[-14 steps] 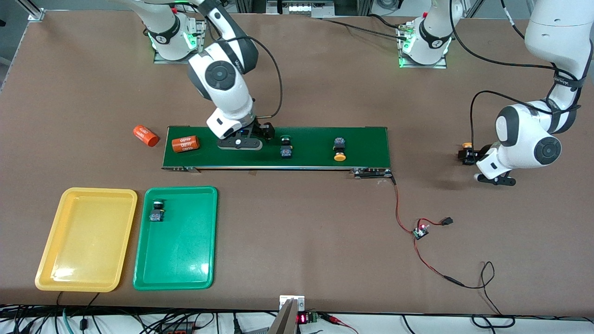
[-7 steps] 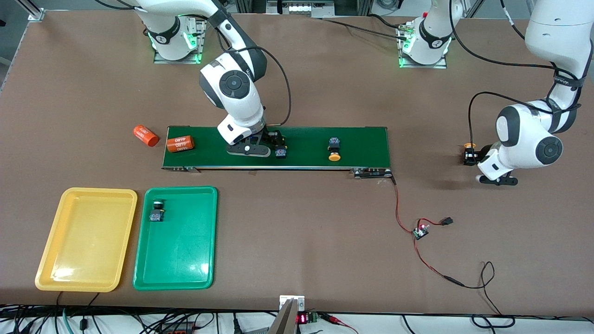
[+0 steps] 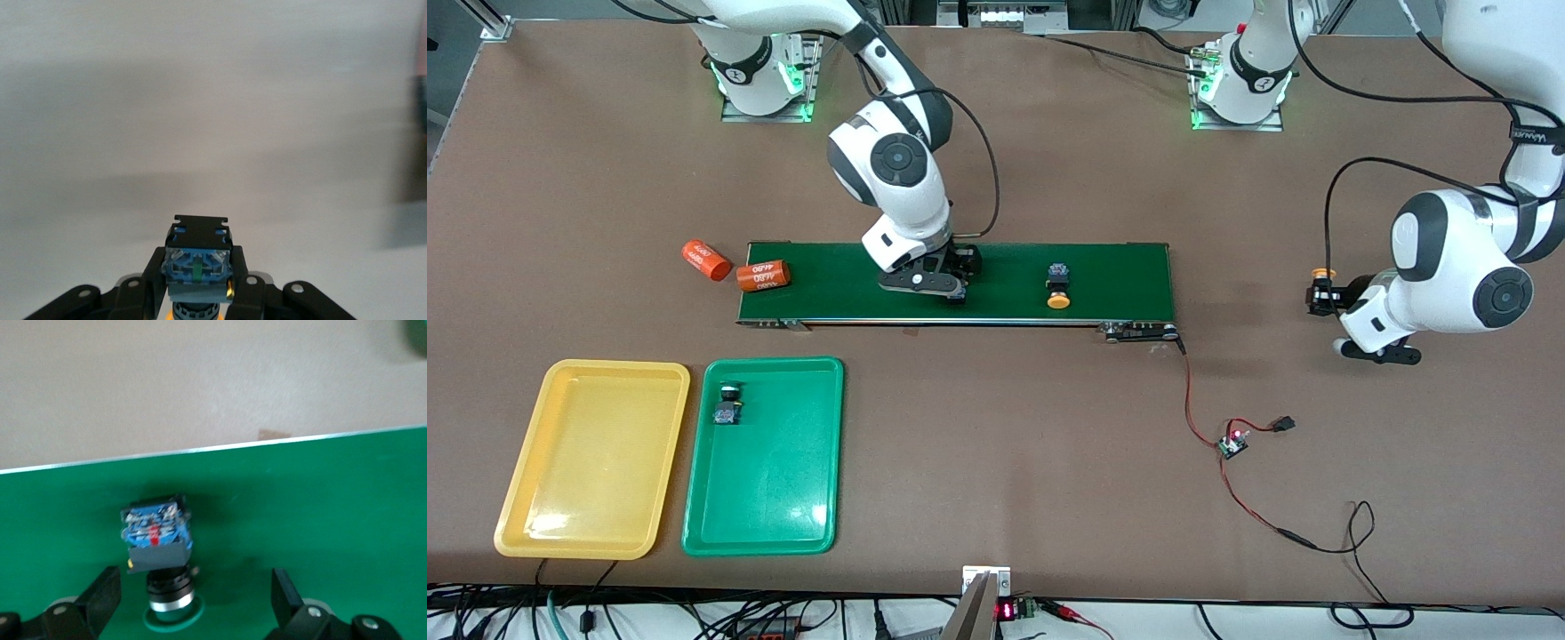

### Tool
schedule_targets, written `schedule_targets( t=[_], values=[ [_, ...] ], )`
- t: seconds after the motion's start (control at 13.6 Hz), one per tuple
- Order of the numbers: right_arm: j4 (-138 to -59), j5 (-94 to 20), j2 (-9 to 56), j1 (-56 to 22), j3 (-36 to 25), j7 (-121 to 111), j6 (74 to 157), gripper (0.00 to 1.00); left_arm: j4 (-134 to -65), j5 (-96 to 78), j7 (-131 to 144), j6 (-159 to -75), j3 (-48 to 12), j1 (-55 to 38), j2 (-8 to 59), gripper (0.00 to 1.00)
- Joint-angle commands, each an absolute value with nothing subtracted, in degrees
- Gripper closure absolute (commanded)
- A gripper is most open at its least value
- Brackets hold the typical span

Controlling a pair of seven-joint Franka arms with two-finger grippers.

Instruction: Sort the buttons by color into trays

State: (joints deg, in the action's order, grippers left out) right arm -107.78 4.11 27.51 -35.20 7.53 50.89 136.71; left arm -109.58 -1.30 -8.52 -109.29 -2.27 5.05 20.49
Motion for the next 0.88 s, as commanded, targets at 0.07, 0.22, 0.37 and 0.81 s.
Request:
schedule_targets(
  t=[0.07,0.22,0.37,0.81],
  values=[
    [-105.3,5.4,30.1,-36.2,7.0,52.0,136.4,0.20,-107.4,-2.5,-0.2,-105.7,-10.2,4.3,20.0,0.84],
    [-105.3,5.4,30.1,-36.1,6.9,51.6,136.4,0.67,-107.0,-3.2,6.8,-106.4,-14.1,3.6,20.1,0.84],
    [-105.2,5.4,29.9,-35.9,6.4,51.3,136.3,0.95,-106.5,-8.0,10.7,-108.0,-17.6,2.7,20.9,0.84],
    [-99.6,4.6,28.8,-34.4,-1.4,42.1,130.9,1.00,-109.3,-9.7,11.9,-120.6,-19.2,-2.4,25.3,0.84]
  ],
)
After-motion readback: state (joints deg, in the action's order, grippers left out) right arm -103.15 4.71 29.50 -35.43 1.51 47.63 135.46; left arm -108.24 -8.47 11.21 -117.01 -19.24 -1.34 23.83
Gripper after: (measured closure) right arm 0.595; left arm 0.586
